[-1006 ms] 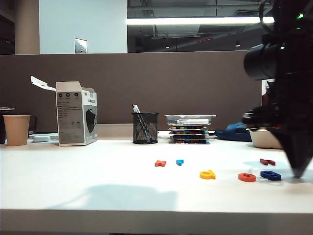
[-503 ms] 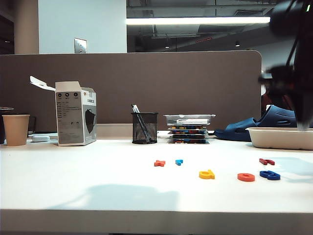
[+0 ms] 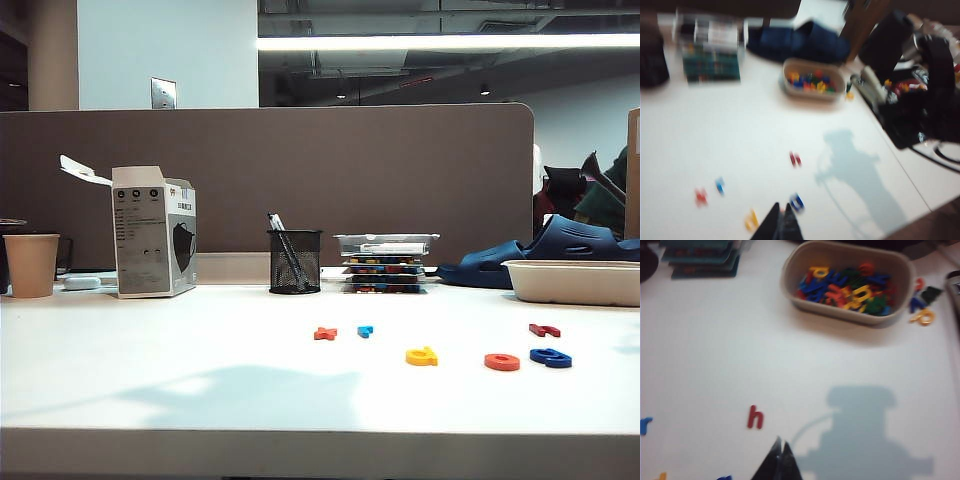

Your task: Select the appropriate letters from the row of letter magnets placed on the table to arrange into the word "dog".

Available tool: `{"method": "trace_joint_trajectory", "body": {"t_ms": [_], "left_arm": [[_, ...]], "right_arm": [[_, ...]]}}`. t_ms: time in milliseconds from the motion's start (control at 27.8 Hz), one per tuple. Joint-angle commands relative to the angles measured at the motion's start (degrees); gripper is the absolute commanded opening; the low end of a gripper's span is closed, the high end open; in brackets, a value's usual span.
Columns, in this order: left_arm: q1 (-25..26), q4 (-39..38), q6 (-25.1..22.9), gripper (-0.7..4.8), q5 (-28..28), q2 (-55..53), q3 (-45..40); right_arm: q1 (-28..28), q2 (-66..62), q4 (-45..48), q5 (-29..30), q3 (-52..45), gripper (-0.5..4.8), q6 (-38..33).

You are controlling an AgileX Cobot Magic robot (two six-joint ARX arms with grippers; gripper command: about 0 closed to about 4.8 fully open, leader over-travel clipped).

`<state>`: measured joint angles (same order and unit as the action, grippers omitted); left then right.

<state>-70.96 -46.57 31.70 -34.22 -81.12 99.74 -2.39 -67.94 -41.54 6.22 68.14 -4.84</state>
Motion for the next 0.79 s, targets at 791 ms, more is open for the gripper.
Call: {"method": "trace_joint_trajectory", "body": {"t_ms": [791], "left_arm": [[50.31,-7.91,-34.69,-0.06,13.03,14.38,11.69]], "right_arm": [[-11.50,23.85,-1.36,9.20,-9.49,-0.02,4.70]]}}
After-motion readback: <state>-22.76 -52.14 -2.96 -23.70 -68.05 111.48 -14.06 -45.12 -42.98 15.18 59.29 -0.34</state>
